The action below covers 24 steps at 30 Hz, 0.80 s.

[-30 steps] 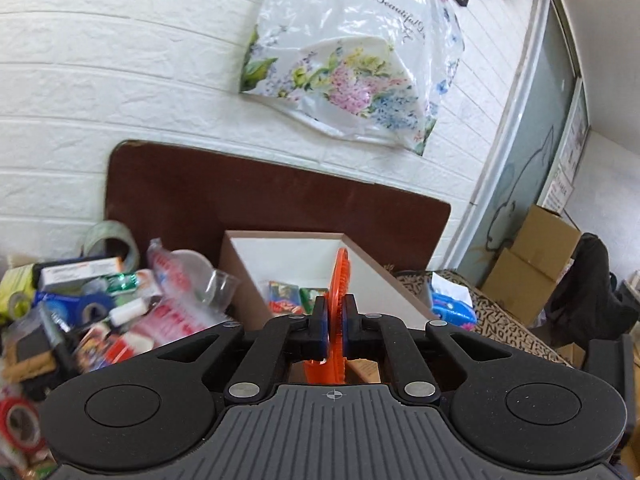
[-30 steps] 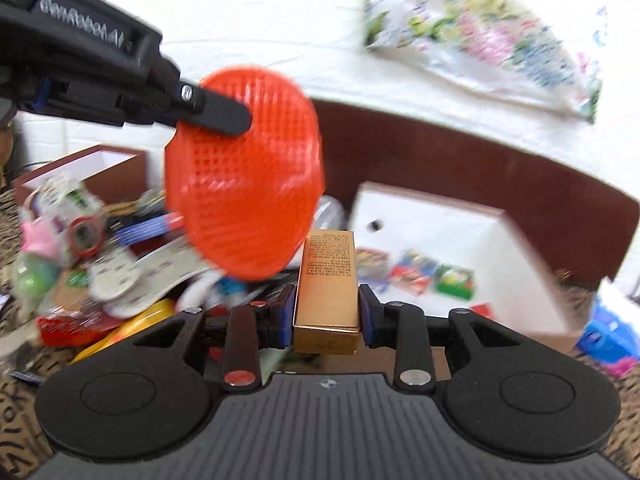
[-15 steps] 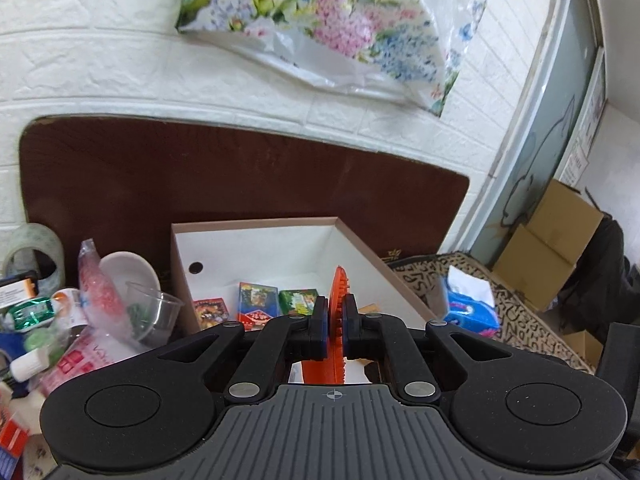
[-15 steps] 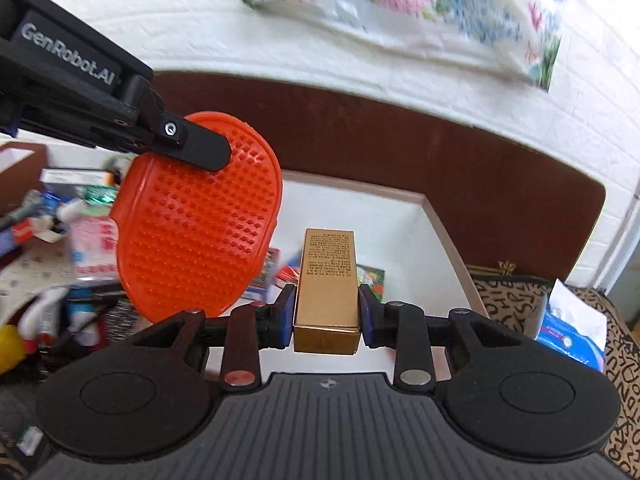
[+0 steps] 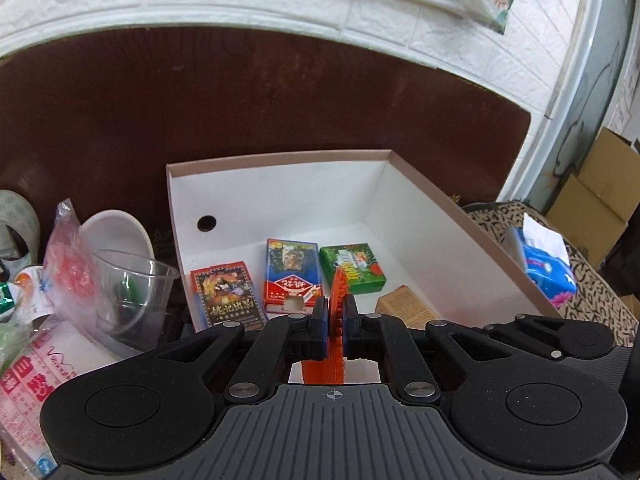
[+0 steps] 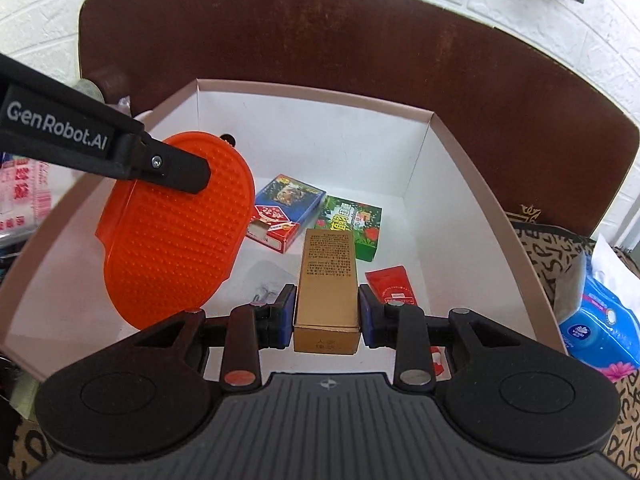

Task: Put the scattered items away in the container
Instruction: 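Open both grippers to drop the brush and gold box into the white box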

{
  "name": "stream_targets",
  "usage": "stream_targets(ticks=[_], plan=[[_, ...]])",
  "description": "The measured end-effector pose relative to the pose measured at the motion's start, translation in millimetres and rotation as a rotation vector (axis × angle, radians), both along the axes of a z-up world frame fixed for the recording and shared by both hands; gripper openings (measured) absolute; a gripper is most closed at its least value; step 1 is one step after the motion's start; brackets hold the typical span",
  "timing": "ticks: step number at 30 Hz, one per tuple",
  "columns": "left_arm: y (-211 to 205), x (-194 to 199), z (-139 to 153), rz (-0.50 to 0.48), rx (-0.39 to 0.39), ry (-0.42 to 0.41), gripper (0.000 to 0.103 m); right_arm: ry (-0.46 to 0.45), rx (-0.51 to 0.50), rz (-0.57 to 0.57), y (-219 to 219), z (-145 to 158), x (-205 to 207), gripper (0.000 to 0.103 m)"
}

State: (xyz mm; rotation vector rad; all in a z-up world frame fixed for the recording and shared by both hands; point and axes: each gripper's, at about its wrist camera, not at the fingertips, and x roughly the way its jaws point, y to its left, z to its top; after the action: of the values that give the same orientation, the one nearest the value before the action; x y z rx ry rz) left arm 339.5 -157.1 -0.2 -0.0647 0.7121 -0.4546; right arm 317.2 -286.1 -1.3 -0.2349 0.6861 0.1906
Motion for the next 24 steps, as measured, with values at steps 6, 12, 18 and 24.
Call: stream_targets(ticks=[6, 12, 18, 24], plan=[[7, 5, 5, 0.076, -0.013, -0.038, 0.082, -0.032, -0.024, 0.028, 0, 3, 3, 0.070], [13, -7, 17, 0.072, 0.011, -0.122, 0.103, -0.096, -0.073, 0.030, 4, 13, -3, 0.091], [17, -18, 23, 0.063, 0.021, -0.148, 0.103, -0.104, -0.077, 0.046, 10, 18, -16, 0.101], [22, -27, 27, 0.072, 0.014, -0.139, 0.103, -0.120, -0.120, 0.060, 19, 24, -28, 0.102]])
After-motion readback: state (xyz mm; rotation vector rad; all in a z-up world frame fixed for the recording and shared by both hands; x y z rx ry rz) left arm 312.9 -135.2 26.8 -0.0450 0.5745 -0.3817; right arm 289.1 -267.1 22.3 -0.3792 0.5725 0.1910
